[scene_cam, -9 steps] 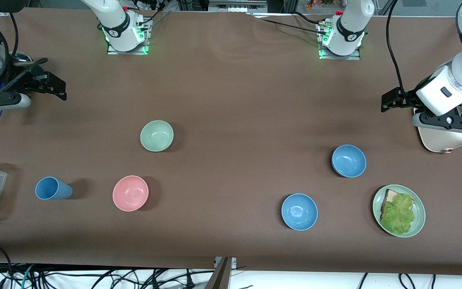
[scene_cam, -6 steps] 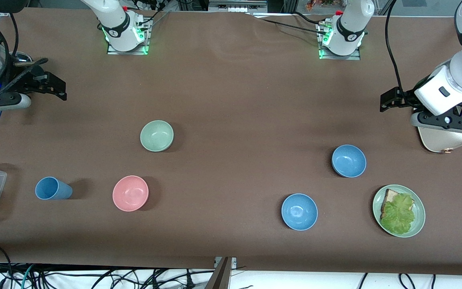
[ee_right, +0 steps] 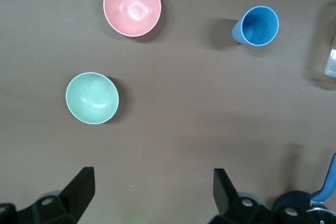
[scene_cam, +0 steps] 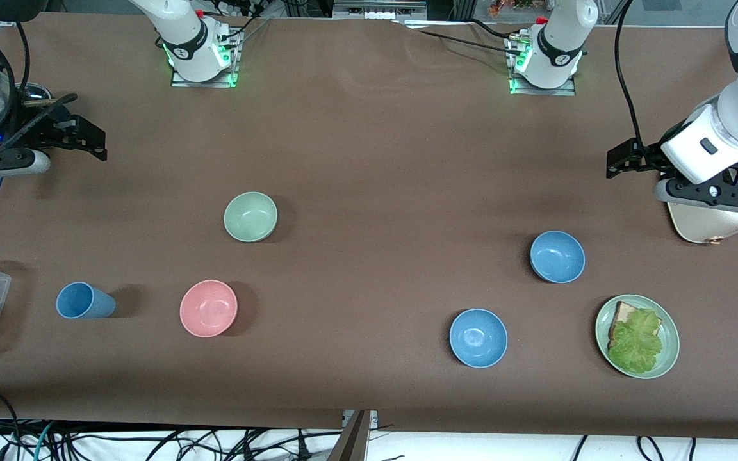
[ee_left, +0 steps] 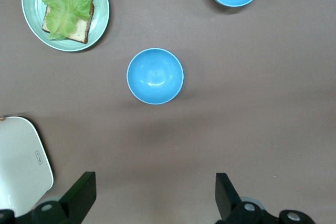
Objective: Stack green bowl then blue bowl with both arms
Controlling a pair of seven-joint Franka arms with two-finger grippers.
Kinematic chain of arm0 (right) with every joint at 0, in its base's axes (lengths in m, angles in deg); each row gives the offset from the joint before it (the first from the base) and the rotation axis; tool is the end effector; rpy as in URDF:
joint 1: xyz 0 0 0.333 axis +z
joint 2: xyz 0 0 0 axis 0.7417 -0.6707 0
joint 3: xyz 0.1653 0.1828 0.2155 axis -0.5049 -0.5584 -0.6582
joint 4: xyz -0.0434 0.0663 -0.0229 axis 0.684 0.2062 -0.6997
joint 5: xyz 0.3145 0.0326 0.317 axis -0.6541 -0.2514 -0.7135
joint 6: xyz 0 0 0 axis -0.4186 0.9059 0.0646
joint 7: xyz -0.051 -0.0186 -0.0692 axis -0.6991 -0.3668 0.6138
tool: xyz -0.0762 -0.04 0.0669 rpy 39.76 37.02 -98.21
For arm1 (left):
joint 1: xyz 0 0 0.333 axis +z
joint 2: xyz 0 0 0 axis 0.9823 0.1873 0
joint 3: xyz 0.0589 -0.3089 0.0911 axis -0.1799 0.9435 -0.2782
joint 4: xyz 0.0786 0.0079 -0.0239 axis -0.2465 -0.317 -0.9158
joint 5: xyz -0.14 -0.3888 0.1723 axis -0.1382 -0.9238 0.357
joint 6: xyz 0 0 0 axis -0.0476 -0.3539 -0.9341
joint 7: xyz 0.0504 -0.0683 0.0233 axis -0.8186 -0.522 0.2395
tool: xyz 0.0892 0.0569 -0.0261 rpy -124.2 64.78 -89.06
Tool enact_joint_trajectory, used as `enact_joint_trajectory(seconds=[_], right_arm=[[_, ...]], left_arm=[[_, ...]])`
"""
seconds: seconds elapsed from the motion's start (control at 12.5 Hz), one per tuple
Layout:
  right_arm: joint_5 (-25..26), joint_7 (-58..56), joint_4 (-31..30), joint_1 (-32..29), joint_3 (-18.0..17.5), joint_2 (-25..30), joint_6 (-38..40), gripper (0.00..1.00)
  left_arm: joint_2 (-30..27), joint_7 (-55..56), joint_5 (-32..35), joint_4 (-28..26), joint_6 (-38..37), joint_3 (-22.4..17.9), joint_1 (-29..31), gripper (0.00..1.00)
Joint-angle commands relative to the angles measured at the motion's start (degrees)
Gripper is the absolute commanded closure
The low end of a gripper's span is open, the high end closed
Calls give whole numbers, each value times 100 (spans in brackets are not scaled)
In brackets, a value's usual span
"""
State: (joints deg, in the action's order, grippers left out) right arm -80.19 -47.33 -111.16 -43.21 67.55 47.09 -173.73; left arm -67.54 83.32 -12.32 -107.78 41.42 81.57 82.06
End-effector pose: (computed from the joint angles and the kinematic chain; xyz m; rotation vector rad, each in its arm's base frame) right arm 0.6161 0.0559 0.6039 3.1065 0.2128 -0.0766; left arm 0.6347 -0.0661 0.5742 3.1058 -0.2027 -0.1814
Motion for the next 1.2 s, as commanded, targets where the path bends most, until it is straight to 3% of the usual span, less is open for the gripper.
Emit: enact_joint_trajectory(seconds=[0.0,1.12], right_arm=[[-87,40,89,-54,-36,-18,75,0],[-281,40,98,-62,-27,-27,48,0]], left_arm=[[-33,34,-65,90,-132,19,4,0],[-33,17,-74,90,-132,-16,22,0]])
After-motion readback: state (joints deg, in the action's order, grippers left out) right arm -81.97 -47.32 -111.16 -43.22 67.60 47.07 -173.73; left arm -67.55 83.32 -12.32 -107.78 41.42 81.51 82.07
